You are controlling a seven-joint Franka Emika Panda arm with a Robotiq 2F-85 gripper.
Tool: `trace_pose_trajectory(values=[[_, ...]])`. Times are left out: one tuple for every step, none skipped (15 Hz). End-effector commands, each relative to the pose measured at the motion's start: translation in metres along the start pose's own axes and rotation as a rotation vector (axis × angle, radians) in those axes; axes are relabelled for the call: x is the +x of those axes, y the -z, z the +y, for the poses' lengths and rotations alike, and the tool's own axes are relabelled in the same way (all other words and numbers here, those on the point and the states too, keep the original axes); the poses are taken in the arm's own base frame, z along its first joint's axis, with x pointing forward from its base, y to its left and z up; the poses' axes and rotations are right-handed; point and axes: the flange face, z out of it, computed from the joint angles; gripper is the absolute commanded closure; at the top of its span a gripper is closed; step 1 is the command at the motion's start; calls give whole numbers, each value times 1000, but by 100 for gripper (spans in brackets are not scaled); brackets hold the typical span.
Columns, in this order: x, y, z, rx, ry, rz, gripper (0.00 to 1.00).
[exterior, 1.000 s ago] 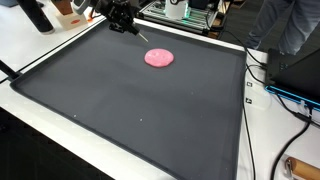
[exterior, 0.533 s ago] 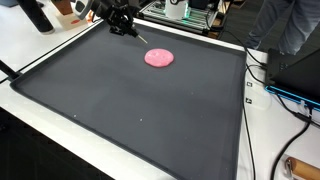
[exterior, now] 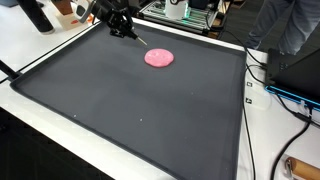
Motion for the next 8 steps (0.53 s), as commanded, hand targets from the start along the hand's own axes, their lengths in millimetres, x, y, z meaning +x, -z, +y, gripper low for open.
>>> trace_pose_trajectory(values=[[3, -1, 1, -17, -5, -24, 97], [4, -1, 0, -22, -2, -28, 97], [5, -2, -2, -27, 1, -31, 97], [6, -2, -3, -34, 3, -35, 97], [7, -2, -6, -35, 7, -39, 97], [8, -2, -7, -38, 10, -42, 97], [10, -1, -10, -42, 13, -46, 97], [12, -1, -12, -49, 16, -50, 97]])
